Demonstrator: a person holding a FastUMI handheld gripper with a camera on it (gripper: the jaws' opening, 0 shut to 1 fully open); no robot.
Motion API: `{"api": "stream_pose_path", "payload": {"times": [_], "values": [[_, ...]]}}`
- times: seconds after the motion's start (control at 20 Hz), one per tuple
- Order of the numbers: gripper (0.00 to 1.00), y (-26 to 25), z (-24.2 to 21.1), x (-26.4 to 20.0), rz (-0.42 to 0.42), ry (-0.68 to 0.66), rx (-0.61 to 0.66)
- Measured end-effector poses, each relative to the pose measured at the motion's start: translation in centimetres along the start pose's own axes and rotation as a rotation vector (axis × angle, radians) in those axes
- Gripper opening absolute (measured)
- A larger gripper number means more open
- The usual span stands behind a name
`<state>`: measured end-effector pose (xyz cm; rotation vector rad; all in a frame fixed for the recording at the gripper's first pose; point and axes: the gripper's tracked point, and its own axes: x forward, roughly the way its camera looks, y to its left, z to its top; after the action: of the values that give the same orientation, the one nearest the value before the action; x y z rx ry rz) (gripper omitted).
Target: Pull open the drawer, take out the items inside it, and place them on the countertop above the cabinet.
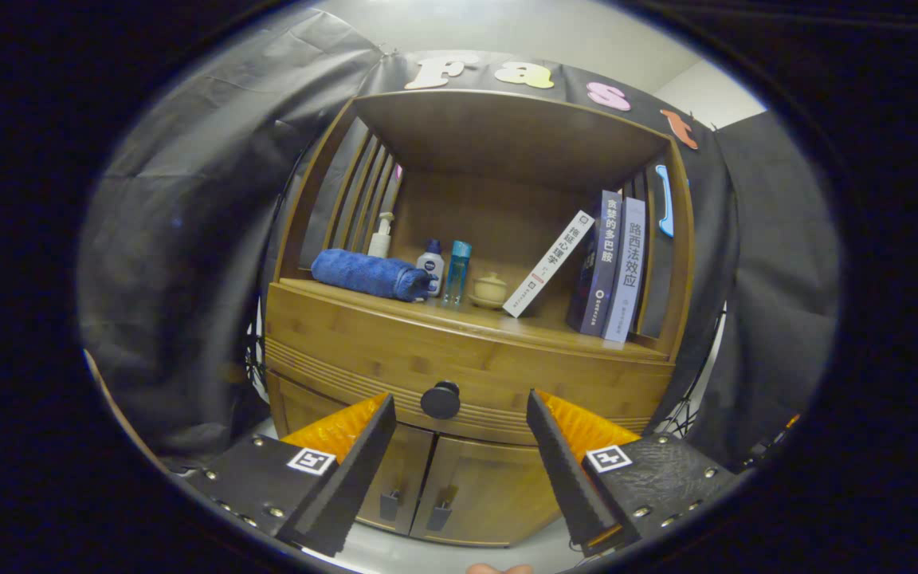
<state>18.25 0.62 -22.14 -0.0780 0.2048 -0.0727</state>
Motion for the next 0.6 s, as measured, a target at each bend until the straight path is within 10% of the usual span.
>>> {"api": "stream_pose_path", "payload": {"times": [0.6], "values": [[0.98, 1.2, -2.3, 5.3, 0.002, 0.064, 0.007]]}}
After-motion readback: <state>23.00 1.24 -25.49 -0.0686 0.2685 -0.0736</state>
